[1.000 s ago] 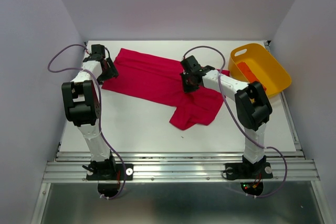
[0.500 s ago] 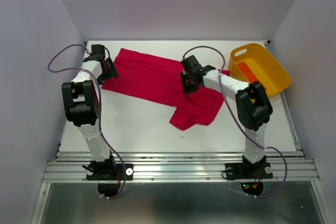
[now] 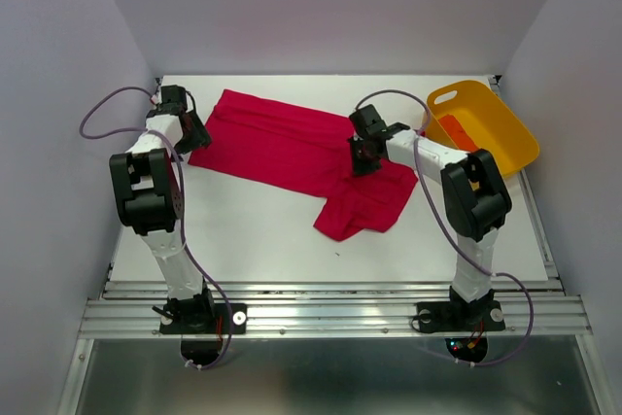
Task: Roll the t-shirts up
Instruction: Fold the T-shirt at the center of the board.
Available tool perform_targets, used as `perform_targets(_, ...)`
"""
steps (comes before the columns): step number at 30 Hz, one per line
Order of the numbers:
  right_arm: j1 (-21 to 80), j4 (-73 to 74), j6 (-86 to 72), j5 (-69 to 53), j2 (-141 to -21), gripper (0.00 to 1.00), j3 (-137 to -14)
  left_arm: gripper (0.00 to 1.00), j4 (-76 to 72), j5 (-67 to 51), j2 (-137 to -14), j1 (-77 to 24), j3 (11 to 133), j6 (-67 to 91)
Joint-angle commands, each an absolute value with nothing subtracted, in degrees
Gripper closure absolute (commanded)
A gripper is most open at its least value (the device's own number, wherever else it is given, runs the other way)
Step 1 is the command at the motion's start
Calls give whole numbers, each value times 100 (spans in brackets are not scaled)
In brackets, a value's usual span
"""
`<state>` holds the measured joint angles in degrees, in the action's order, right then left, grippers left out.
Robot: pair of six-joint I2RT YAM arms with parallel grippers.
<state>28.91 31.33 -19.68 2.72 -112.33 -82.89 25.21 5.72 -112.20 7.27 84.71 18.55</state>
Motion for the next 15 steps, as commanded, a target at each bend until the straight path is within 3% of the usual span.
perform_targets(1,2927,2944,-2004,210,-11487,85,-8183,20,2593,782,-10925,844,8332,1872)
perform_targets(15,2927,3199,-1898,440,-10610,81,-8288,28,2277,484,-11390,861,8244,1986)
